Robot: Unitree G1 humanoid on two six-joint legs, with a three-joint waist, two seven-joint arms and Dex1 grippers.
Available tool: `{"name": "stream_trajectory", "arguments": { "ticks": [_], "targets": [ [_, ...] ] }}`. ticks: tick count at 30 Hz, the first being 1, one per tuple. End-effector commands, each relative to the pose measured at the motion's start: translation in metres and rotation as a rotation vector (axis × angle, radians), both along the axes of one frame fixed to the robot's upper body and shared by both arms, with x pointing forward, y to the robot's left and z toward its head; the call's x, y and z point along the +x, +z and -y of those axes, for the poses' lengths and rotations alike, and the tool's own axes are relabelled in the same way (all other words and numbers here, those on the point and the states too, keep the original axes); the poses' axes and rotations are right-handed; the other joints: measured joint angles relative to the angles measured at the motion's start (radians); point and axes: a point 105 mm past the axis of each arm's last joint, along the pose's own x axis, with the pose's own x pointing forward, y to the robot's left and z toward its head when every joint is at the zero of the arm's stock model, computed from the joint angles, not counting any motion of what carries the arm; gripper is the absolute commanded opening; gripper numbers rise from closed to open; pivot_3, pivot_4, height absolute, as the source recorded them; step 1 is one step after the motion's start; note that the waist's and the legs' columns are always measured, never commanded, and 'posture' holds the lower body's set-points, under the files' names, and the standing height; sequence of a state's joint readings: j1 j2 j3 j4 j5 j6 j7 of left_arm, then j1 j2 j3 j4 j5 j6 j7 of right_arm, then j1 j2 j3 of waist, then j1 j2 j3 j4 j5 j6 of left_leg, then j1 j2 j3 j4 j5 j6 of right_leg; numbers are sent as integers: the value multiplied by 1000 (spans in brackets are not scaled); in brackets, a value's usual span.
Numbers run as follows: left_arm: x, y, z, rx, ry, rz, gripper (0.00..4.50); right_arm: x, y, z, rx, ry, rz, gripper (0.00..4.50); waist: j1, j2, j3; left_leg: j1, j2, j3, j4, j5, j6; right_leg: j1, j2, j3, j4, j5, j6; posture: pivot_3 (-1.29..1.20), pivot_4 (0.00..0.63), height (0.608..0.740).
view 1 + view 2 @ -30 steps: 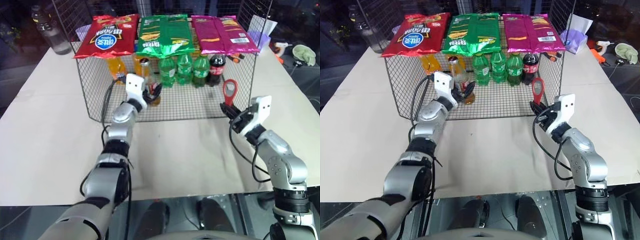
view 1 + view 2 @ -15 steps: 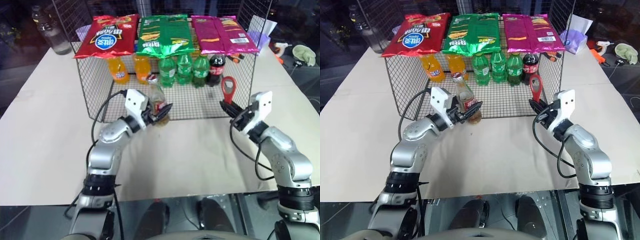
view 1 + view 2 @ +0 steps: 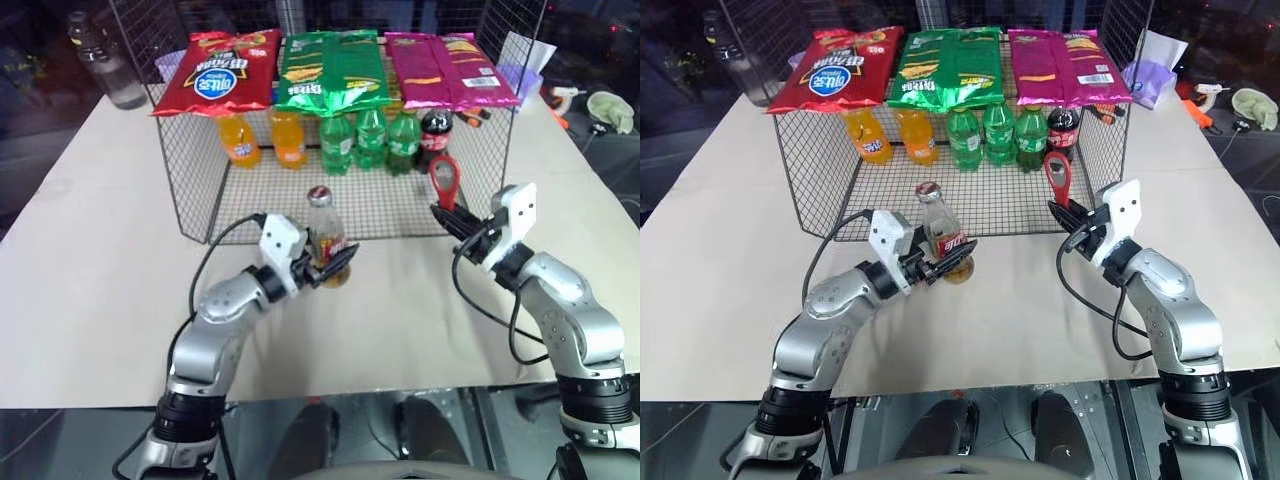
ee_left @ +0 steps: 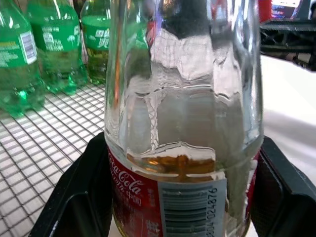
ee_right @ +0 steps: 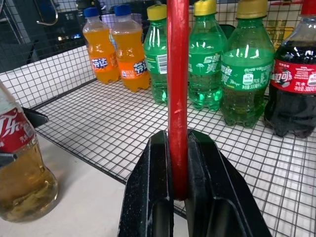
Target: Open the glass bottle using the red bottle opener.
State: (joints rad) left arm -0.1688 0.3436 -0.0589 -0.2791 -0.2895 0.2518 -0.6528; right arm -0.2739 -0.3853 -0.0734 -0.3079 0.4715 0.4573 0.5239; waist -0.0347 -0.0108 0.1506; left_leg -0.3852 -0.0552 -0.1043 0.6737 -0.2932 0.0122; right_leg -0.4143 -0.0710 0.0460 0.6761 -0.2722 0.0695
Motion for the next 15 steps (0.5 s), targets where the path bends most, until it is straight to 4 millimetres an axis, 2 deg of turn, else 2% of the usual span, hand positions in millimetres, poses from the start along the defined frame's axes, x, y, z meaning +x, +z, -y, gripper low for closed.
{"name": "stream_trajectory", "arguments": {
  "ticks": [1, 7, 9, 11, 15],
  "targets": [
    [-8, 7, 7, 1, -36, 92, 2781, -3, 13, -3, -1, 12, 61, 0, 0, 0, 0, 0, 0, 0, 0, 0, 0, 0, 0, 0, 0, 0, 0, 0, 150, 740],
    [-9, -2, 6, -5, -6, 105, 2781, -3, 11, -4, 2, 13, 57, 0, 1, 0, 0, 0, 0, 0, 0, 0, 0, 0, 0, 0, 0, 0, 0, 0, 150, 740],
    [-8, -1, 5, 6, 2, 126, 3801, -3, 10, -5, 0, 17, 51, 0, 1, 0, 0, 0, 0, 0, 0, 0, 0, 0, 0, 0, 0, 0, 0, 0, 150, 740],
    [-7, 0, 3, 0, 15, 137, 4473, -3, 8, -5, -3, 22, 44, 0, 1, 0, 0, 0, 0, 0, 0, 0, 0, 0, 0, 0, 0, 0, 0, 0, 150, 740],
    [-9, 7, 3, -43, 16, 150, 4473, -3, 5, -8, -8, 32, 35, 0, 1, 0, 0, 0, 0, 0, 0, 0, 0, 0, 0, 0, 0, 0, 0, 0, 150, 740]
  ]
}}
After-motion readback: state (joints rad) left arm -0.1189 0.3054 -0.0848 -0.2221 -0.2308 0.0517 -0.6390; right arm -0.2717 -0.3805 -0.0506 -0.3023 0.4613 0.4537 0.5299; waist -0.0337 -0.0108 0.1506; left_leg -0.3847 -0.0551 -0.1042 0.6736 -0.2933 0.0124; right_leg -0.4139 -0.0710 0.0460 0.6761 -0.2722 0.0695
